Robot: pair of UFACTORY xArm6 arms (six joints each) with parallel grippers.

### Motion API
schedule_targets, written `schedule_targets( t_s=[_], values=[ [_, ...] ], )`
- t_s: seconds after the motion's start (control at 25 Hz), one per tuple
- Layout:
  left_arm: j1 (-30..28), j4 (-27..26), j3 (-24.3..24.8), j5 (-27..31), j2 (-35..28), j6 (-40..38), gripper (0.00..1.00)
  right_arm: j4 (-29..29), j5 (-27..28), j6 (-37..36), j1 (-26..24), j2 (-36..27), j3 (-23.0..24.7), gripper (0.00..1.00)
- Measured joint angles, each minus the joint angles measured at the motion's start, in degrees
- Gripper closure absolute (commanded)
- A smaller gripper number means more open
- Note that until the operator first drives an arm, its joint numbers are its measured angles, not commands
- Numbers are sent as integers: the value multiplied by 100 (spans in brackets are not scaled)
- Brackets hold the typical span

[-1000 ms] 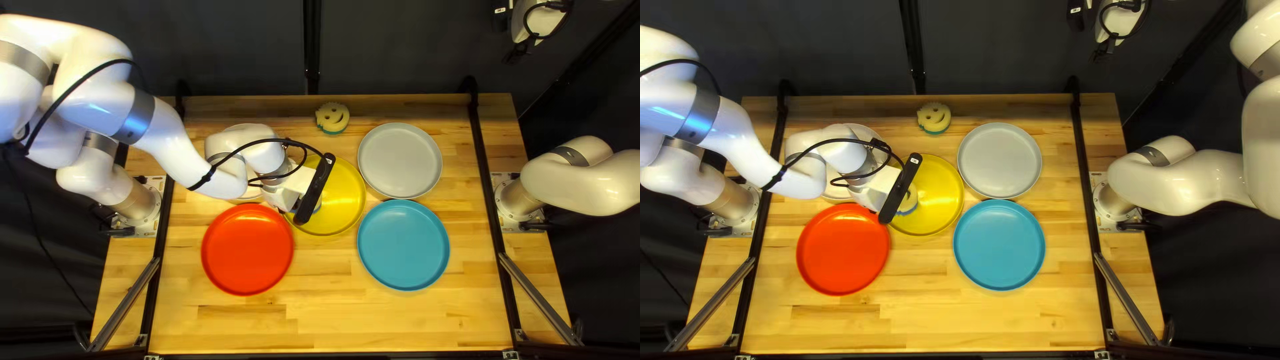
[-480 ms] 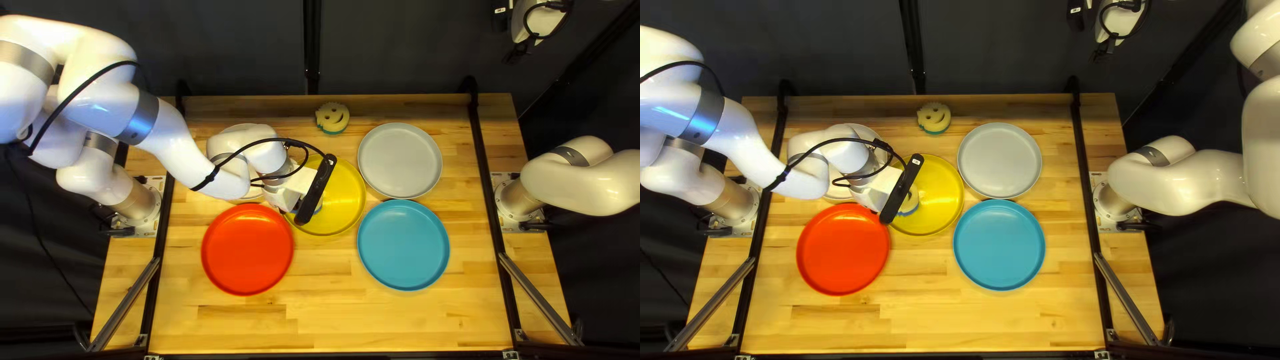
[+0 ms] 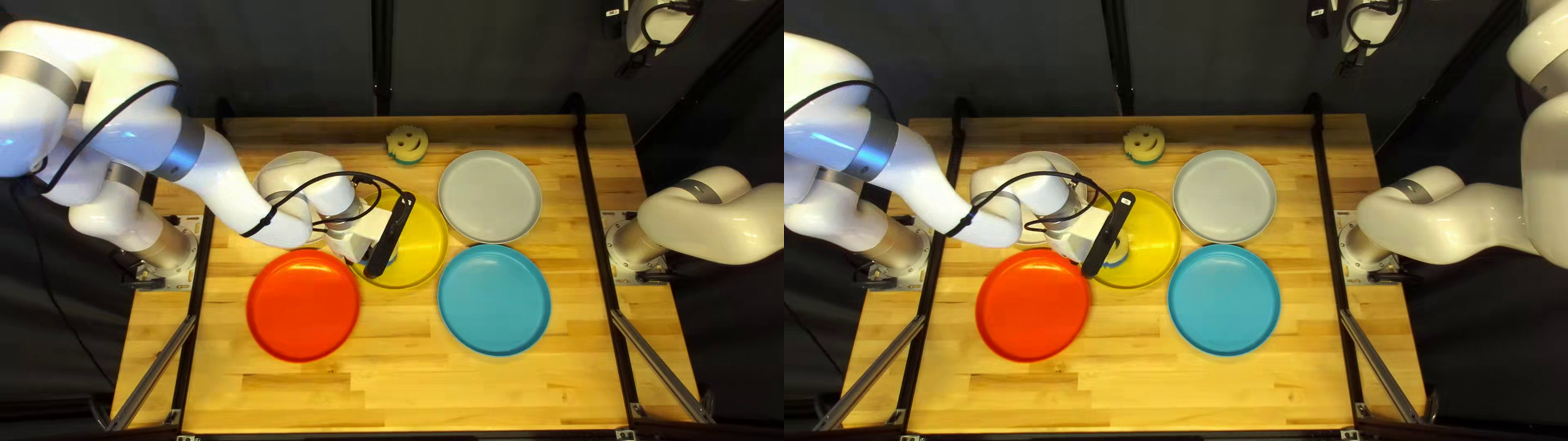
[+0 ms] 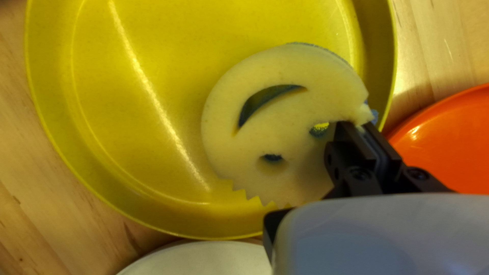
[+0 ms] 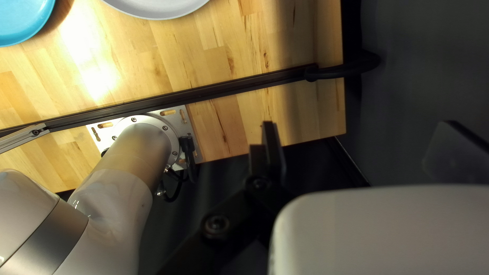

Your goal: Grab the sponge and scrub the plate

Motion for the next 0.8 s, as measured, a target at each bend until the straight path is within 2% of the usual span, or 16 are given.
schedule_targets(
  t_s=[0.48,0.8],
  values=[
    [662,-544,-78,171,147,1098,100,0,0,0,0,0,0,0],
    [408,-762,-141,74,316,1144,100,0,0,0,0,0,0,0]
  ],
)
